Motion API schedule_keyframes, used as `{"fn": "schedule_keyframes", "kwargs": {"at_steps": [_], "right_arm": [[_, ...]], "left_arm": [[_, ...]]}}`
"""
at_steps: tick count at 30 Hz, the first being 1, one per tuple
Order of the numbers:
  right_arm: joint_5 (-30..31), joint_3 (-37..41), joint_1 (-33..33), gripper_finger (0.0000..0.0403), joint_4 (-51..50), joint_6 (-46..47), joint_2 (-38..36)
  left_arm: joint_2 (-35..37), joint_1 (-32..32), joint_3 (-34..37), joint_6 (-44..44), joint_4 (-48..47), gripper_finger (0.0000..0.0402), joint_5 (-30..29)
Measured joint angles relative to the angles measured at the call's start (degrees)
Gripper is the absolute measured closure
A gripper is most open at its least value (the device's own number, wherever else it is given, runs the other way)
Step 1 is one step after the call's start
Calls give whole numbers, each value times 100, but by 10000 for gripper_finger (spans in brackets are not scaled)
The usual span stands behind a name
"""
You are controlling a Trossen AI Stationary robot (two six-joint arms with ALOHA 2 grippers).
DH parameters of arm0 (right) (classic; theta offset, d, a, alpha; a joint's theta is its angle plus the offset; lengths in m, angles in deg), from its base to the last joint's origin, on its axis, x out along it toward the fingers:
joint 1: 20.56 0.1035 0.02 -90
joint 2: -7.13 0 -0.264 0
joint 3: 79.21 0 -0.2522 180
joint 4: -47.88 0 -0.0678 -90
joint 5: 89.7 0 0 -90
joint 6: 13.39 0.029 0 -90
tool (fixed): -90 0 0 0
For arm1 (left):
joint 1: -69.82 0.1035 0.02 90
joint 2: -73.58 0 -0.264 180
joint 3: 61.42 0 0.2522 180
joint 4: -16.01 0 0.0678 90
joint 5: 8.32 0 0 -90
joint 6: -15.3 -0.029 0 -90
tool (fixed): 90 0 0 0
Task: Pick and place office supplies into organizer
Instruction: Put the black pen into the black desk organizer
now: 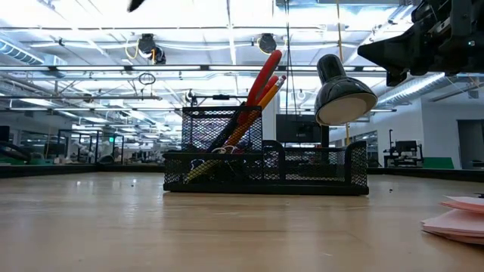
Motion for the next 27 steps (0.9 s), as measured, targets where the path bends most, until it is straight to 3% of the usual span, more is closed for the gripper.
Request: {"fn": "schedule_keyframes", "kwargs": {"at_steps": [4, 8, 16, 27], "right_arm": [[4, -1, 0, 401, 7, 3, -1], [9, -2, 0, 401, 17, 3, -1], [13, 0, 0, 401, 36, -50, -1], [17, 0, 0, 401, 37, -87, 1]], "left_arm": [[305, 428, 1306, -956, 2573, 392, 957], [311, 1079, 2017, -1115, 3910, 395, 1987], [199, 2196, 2185, -823, 4268, 394, 3627], [-752, 2580, 2187, -803, 4885, 390, 3975]]}}
